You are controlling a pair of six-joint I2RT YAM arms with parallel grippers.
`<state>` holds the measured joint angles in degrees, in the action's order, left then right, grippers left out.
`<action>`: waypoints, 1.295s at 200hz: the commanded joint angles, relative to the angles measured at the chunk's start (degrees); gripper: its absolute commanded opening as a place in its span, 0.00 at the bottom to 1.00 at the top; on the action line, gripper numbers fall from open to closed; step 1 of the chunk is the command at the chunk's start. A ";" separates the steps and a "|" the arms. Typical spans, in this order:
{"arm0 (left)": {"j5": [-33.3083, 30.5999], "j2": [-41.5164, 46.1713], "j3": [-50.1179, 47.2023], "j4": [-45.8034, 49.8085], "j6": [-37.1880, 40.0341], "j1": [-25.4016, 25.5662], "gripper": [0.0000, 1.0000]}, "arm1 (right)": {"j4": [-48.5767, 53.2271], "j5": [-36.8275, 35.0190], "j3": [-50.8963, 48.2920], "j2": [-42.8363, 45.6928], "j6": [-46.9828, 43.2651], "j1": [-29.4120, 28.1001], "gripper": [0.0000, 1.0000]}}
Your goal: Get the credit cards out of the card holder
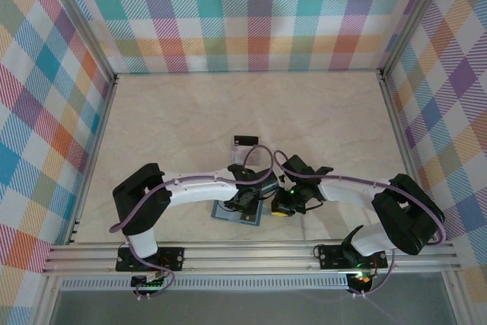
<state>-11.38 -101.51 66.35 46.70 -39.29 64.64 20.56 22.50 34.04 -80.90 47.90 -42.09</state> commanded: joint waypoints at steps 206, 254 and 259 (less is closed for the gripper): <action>-1.77 11.06 -15.63 2.79 3.33 -7.60 0.53 | 2.96 -0.18 11.97 -9.18 -4.84 -0.54 0.13; -0.97 22.72 -14.28 4.34 2.57 -7.60 0.55 | 5.51 -2.88 12.89 -6.98 -2.91 -2.19 0.28; -0.39 23.52 -13.83 4.15 2.42 -7.60 0.55 | 6.19 -3.43 12.96 -6.34 -2.69 -2.42 0.31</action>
<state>-12.88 -83.00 51.05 48.69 -36.53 57.82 23.46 21.15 45.15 -89.71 44.38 -43.35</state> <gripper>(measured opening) 0.543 0.261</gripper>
